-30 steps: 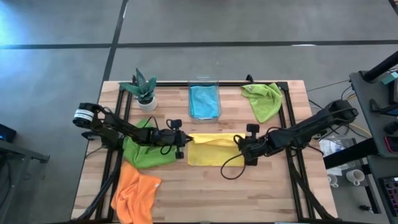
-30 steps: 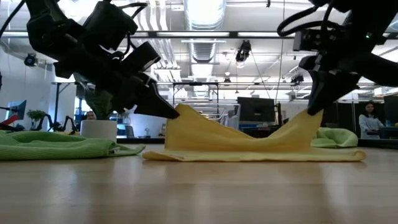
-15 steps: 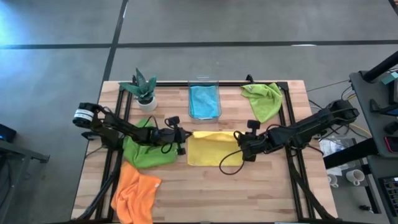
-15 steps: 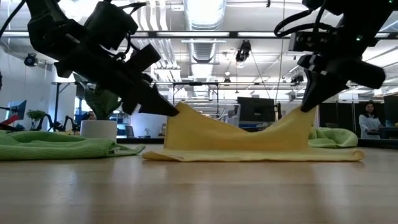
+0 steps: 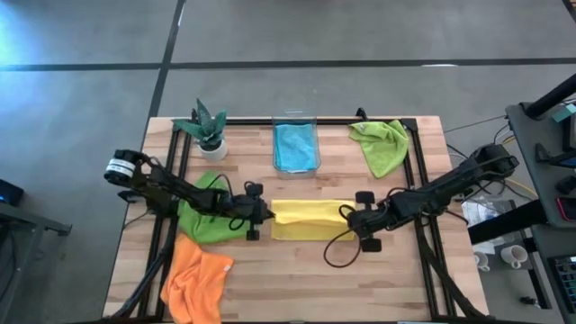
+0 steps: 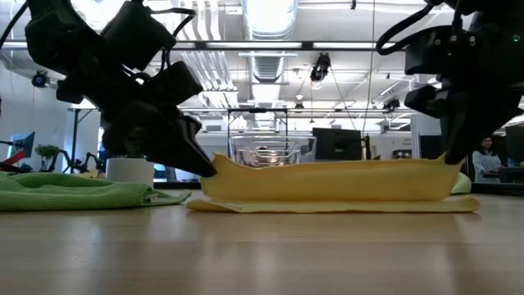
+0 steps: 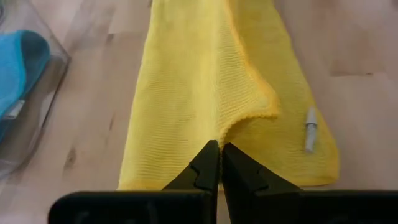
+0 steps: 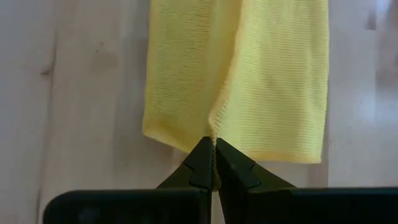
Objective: Fold microfiber towels
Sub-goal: Fold the yellow microfiber cloth
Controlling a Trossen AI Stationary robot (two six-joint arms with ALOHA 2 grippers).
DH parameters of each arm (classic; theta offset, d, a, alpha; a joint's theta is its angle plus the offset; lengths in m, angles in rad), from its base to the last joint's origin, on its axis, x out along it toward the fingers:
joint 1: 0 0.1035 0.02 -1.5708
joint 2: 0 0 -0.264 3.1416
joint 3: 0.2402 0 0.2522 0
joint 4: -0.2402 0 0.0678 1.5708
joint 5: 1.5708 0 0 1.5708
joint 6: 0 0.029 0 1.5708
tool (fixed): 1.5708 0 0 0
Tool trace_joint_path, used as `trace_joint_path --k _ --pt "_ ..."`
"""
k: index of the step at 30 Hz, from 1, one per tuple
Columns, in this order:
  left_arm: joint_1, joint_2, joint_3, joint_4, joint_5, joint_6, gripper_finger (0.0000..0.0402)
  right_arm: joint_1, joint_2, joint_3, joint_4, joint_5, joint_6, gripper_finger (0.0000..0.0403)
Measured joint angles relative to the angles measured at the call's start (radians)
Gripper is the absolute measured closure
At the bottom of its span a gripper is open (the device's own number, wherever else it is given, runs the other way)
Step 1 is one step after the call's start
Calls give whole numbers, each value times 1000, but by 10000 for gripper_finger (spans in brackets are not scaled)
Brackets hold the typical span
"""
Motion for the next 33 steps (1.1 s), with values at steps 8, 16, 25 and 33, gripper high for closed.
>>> trace_joint_path --k 8,16,25,33 --pt "0 10 -3 -3 45 -77 401 -1 2 -14 65 7 13 391" --pt "0 10 -1 -1 75 -103 402 0 2 -19 70 -23 95 316" --pt "-4 -26 25 -7 139 -157 324 0 -9 27 21 -26 68 219" --pt "-10 -144 94 -21 129 -46 258 -7 -3 103 35 195 19 204"
